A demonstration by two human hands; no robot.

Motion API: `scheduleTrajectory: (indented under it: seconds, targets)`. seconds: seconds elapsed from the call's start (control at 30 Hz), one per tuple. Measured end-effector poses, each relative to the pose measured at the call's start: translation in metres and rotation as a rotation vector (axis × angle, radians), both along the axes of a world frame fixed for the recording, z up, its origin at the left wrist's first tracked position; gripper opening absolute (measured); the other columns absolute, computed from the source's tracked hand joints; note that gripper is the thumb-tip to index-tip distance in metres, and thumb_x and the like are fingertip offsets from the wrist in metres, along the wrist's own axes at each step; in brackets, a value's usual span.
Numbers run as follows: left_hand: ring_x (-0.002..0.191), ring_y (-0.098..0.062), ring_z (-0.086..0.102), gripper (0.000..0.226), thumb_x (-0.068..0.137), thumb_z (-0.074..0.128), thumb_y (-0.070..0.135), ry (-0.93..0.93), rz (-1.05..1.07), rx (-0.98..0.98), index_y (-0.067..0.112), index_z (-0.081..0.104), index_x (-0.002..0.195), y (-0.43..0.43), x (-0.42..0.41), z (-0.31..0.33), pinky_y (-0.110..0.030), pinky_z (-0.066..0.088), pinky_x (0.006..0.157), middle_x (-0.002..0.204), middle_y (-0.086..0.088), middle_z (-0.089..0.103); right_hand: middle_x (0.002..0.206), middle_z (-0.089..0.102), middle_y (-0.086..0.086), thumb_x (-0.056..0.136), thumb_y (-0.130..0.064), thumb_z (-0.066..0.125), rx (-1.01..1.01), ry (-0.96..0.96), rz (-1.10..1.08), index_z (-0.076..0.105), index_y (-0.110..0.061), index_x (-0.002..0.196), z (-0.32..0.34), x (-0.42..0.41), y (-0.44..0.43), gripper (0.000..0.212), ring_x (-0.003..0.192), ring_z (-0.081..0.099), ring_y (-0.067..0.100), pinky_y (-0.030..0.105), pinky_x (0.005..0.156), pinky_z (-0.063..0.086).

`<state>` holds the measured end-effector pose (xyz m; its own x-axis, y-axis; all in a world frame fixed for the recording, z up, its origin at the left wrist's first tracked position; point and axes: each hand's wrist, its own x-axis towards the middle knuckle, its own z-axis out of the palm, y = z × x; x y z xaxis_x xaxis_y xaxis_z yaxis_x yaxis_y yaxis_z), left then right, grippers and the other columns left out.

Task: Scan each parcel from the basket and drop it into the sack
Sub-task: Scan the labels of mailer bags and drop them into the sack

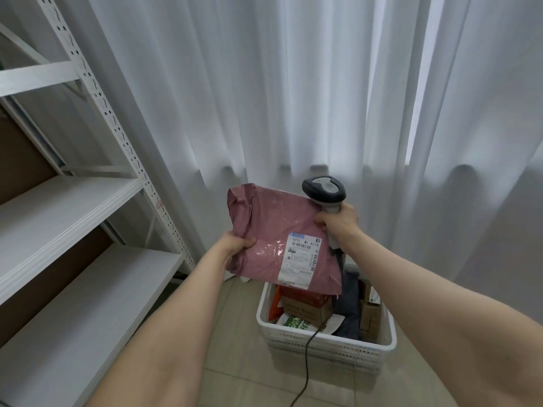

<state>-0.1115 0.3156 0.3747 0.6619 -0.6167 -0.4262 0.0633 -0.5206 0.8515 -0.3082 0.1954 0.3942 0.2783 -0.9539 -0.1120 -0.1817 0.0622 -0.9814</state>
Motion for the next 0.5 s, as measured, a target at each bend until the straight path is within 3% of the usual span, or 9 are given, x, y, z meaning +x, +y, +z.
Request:
scheduleTrajectory:
  seconds: [0.07,0.13,0.2,0.33,0.5]
  targets:
    - [0.115,-0.034,0.056,0.053,0.086,0.069,0.011,-0.022,0.092,-0.033,0.000,0.048,0.133,-0.006,0.001,-0.009,-0.036,0.046,0.096,0.130,-0.017,0.057,0.103,0.064,0.017,0.070,-0.003,0.069,0.026,-0.009,-0.017,0.065,-0.005,0.087,-0.007,0.003,0.000,0.018,0.076,0.064,0.028,0.041,0.073,0.057]
    - [0.112,-0.033,0.058,0.052,0.086,0.070,0.015,-0.033,0.193,-0.053,0.003,0.050,0.132,-0.009,0.006,-0.017,-0.040,0.047,0.099,0.128,-0.015,0.059,0.090,0.065,0.014,0.079,-0.001,0.068,0.079,-0.011,0.022,0.063,-0.006,0.092,-0.008,0.000,0.007,0.015,0.069,0.062,0.023,0.039,0.072,0.057]
    - [0.110,-0.032,0.059,0.052,0.085,0.070,0.018,-0.018,0.267,-0.086,0.004,0.050,0.132,-0.013,0.014,-0.026,-0.042,0.047,0.099,0.127,-0.015,0.060,0.077,0.064,0.008,0.085,0.002,0.065,0.163,-0.045,0.112,0.060,-0.006,0.091,-0.010,-0.003,0.015,0.012,0.061,0.060,0.017,0.030,0.060,0.056]
    - [0.113,-0.032,0.057,0.050,0.089,0.066,0.017,0.013,0.385,-0.141,0.003,0.049,0.133,-0.014,0.015,-0.022,-0.036,0.045,0.099,0.127,-0.013,0.059,0.056,0.059,0.006,0.085,0.005,0.061,0.235,-0.074,0.202,0.059,0.000,0.087,-0.016,-0.009,0.029,0.006,0.042,0.052,0.012,0.022,0.041,0.045]
    - [0.117,-0.032,0.055,0.050,0.090,0.065,0.016,0.020,0.444,-0.142,0.003,0.047,0.136,-0.011,0.020,-0.024,-0.034,0.043,0.099,0.131,-0.013,0.056,0.054,0.057,0.007,0.085,0.002,0.061,0.239,-0.073,0.224,0.060,0.001,0.086,-0.010,-0.010,0.036,0.002,0.037,0.049,0.011,0.020,0.039,0.041]
